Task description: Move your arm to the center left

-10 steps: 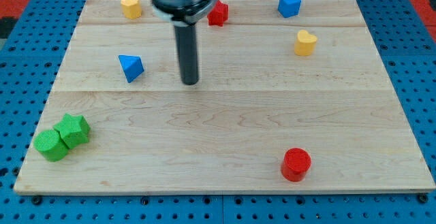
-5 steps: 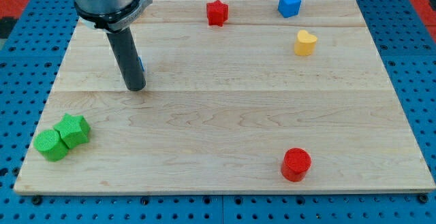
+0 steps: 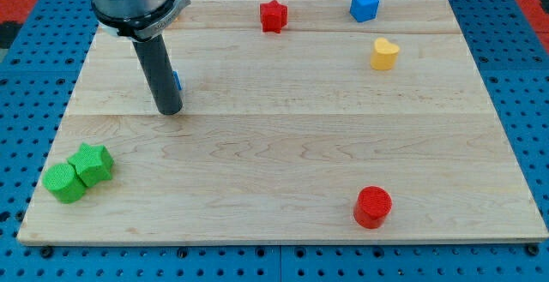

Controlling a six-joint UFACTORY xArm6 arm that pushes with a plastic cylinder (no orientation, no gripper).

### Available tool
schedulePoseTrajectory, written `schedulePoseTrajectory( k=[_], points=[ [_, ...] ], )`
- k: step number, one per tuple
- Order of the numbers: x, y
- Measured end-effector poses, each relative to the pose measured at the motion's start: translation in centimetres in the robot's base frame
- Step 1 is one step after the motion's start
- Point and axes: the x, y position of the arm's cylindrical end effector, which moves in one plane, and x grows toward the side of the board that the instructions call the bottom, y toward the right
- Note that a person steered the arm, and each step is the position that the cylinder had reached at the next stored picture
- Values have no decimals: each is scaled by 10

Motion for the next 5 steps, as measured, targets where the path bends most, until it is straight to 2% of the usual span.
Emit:
schedulePoseTrajectory(
  k=[5],
  points=[
    [17, 9]
  ],
)
